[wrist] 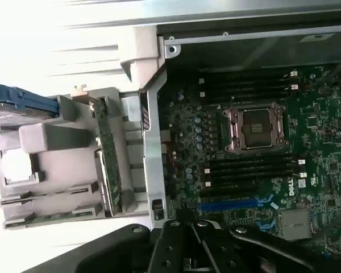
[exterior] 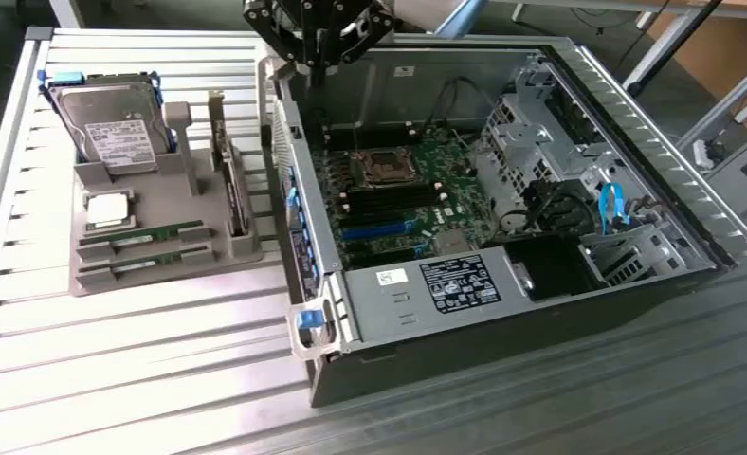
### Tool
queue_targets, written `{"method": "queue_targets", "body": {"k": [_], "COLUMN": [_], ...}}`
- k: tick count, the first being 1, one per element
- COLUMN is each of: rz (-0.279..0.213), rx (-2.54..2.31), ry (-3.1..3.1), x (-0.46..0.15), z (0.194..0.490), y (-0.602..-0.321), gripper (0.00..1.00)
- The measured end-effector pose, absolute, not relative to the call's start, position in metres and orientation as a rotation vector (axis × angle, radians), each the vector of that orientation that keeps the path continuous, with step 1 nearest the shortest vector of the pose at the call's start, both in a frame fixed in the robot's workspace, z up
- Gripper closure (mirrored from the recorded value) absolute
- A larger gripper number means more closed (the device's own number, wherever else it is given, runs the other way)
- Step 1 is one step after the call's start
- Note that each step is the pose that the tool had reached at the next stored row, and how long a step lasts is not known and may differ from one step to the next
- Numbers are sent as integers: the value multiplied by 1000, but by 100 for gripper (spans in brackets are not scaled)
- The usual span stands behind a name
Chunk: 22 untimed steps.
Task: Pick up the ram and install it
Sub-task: 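Reach for the ram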
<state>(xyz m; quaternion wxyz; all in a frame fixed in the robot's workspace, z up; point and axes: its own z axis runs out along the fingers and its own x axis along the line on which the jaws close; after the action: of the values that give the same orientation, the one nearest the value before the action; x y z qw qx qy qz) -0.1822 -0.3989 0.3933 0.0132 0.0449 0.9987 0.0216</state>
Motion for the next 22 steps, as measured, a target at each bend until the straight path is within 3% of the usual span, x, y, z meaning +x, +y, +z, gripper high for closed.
{"method": "queue_targets", "body": {"k": [22], "rz": [67], "rx": [140], "ry": [3111], "x": [-232], "z": [393], "y": [-399], "gripper": [91]}}
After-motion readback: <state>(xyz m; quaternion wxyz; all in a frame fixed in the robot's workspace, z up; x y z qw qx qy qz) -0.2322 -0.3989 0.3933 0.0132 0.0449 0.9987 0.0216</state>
